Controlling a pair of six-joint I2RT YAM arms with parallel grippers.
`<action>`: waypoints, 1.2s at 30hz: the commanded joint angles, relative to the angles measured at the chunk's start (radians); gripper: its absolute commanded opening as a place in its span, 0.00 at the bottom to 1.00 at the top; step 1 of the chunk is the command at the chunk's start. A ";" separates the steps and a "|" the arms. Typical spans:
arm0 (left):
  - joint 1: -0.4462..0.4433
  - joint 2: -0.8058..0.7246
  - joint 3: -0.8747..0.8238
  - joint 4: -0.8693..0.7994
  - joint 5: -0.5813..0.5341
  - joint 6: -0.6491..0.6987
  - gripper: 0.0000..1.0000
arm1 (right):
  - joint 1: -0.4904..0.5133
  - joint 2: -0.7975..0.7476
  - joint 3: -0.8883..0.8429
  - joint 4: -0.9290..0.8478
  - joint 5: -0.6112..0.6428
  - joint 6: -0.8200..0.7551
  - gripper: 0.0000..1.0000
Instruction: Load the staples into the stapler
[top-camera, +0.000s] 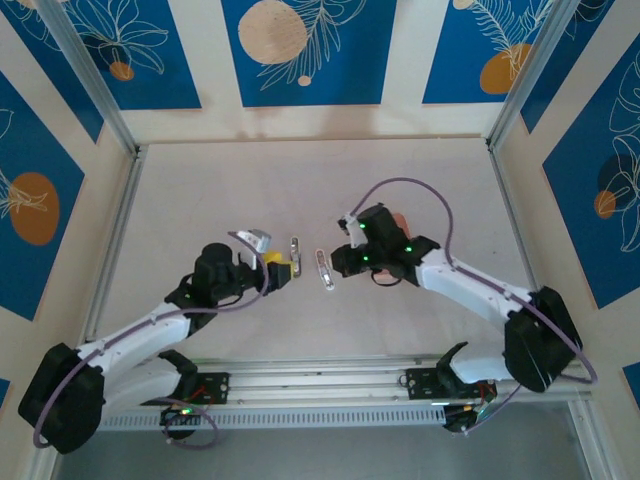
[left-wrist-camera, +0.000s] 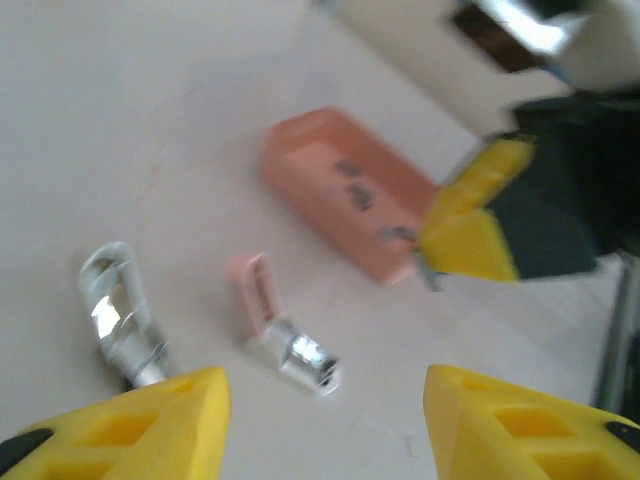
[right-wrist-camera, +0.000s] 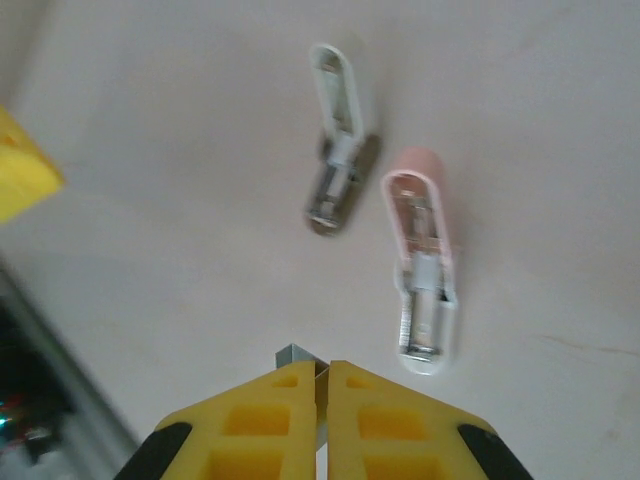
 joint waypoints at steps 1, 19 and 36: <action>-0.056 -0.036 -0.042 0.232 0.157 0.281 0.56 | -0.044 -0.064 -0.071 0.206 -0.346 0.040 0.09; -0.203 -0.032 -0.044 0.333 0.083 0.728 0.60 | -0.124 -0.097 -0.168 0.449 -0.747 0.184 0.09; -0.203 0.067 -0.038 0.473 0.129 0.770 0.49 | -0.106 -0.086 -0.172 0.518 -0.769 0.236 0.09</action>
